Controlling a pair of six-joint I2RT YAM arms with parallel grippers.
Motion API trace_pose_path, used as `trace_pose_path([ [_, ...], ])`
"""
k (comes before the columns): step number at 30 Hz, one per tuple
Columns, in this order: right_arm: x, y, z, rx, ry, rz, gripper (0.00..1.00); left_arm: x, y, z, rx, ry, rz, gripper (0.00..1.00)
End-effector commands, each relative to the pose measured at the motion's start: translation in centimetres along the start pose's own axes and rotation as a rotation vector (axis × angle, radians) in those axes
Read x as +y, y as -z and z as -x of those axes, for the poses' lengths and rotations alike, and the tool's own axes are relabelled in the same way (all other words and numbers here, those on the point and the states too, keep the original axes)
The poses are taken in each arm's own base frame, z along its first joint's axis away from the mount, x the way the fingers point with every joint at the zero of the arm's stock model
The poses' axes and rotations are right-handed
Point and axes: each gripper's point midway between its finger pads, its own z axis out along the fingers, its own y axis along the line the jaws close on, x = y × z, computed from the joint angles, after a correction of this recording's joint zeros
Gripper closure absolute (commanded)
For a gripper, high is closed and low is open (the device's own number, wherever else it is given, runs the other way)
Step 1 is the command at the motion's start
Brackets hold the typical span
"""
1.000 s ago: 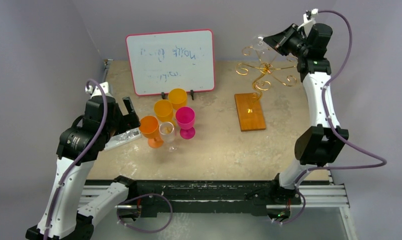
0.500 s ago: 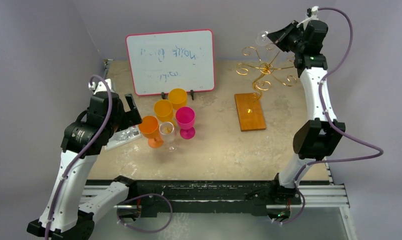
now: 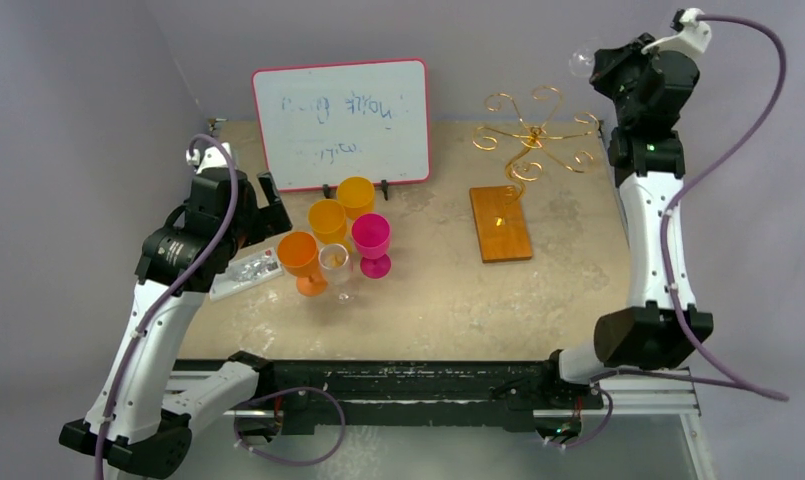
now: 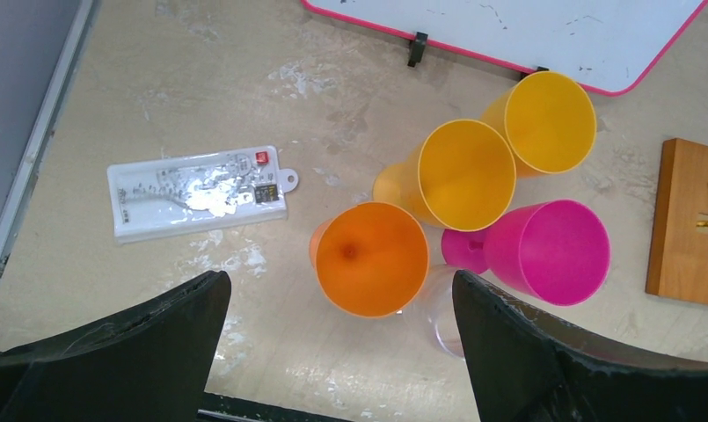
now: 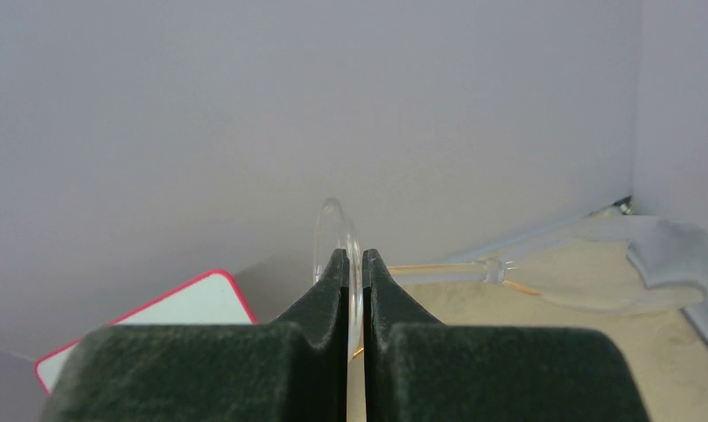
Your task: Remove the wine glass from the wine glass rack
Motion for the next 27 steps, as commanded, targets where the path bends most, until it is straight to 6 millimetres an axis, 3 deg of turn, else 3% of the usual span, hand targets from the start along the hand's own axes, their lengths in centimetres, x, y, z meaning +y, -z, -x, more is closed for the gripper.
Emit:
trace_pose_path([
  [1,0.0,3.2,4.4,-0.147,0.066,-0.038,1.00,-1.5,0.9,2.1,-0.060,0.056,-0.073,0.03],
  [8,0.9,9.9,5.0,-0.117,0.069,-0.018,1.00,-0.5,1.6,0.0,-0.010,0.042,-0.073,0.04],
  [15,0.4,16.3,2.3,-0.049,0.071,0.005,1.00,-0.3,3.4,-1.3,-0.002,0.075,-0.137,0.04],
  [19,1.1,19.9,2.4,-0.061,0.059,0.048,1.00,-0.8,4.2,-1.6,-0.002,0.087,-0.183,0.04],
  [21,1.1,21.3,2.6,-0.070,0.073,0.047,1.00,-1.1,4.5,-1.5,0.000,0.092,-0.202,0.04],
  [27,0.4,24.8,0.9,-0.025,0.078,0.045,1.00,-2.0,5.7,-1.4,-0.025,0.153,-0.287,0.04],
])
